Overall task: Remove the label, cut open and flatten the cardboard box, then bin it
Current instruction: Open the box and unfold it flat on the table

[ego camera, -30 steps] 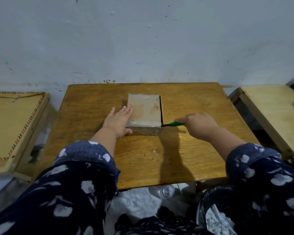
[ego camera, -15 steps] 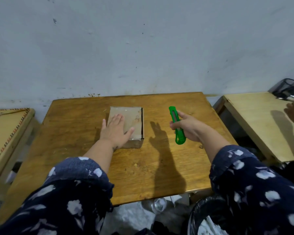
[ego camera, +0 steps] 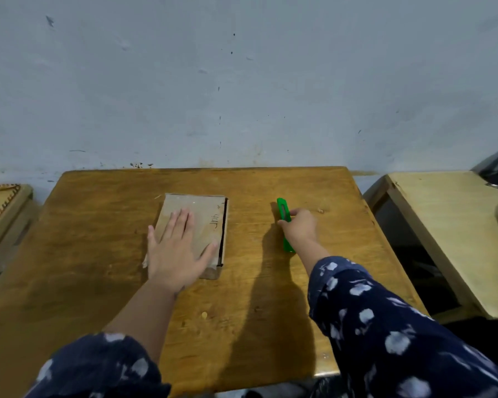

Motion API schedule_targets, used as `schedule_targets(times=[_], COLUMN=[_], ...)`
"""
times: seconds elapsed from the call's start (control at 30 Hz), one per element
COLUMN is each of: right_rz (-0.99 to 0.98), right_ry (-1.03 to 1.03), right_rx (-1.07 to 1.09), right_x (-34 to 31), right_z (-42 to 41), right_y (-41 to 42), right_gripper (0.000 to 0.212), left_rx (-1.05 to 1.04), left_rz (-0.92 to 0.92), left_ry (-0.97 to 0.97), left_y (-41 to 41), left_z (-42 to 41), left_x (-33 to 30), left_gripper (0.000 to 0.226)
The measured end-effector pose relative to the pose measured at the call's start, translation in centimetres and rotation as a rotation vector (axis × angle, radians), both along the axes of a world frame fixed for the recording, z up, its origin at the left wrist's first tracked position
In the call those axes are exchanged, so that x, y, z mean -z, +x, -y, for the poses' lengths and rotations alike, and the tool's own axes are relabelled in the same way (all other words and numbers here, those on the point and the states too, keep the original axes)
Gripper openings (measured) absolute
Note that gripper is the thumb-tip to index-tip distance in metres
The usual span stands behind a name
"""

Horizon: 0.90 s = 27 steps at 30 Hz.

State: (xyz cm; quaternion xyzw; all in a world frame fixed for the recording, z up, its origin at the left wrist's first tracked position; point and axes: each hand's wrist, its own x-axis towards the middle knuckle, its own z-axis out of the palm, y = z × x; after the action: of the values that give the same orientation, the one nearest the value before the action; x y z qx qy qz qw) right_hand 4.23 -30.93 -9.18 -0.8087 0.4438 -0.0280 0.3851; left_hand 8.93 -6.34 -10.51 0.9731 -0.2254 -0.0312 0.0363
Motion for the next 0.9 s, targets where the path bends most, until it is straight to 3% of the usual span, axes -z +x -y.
schedule_targets(times=[0.13, 0.3, 0.43, 0.67, 0.9], right_rz=[-0.035, -0.044, 0.101, 0.259, 0.248], right_ry=[0.003, -0.255, -0.176, -0.014, 0.060], right_rx=[-0.022, -0.123, -0.203, -0.291, -0.082], right_x=[1.4, 1.4, 0.3, -0.5, -0.7], right_z=[0.2, -1.9, -6.1, -13.1, -14.4], right_y=[1.1, 0.8, 0.8, -0.9, -1.2], right_gripper=[0.046, 0.046, 0.032, 0.035, 0.036], left_rx=[0.004, 0.004, -0.002, -0.002, 0.052], left_rz=[0.020, 0.014, 0.035, -0.038, -0.071], left_ry=[0.016, -0.031, -0.036, -0.041, -0.049], left_y=[0.3, 0.1, -0.3, -0.1, 0.5], left_z=[-0.1, 0.0, 0.1, 0.1, -1.0], left_x=[0.4, 0.2, 0.0, -0.4, -0.5], left_gripper=[0.088, 0.084, 0.080, 0.072, 0.073])
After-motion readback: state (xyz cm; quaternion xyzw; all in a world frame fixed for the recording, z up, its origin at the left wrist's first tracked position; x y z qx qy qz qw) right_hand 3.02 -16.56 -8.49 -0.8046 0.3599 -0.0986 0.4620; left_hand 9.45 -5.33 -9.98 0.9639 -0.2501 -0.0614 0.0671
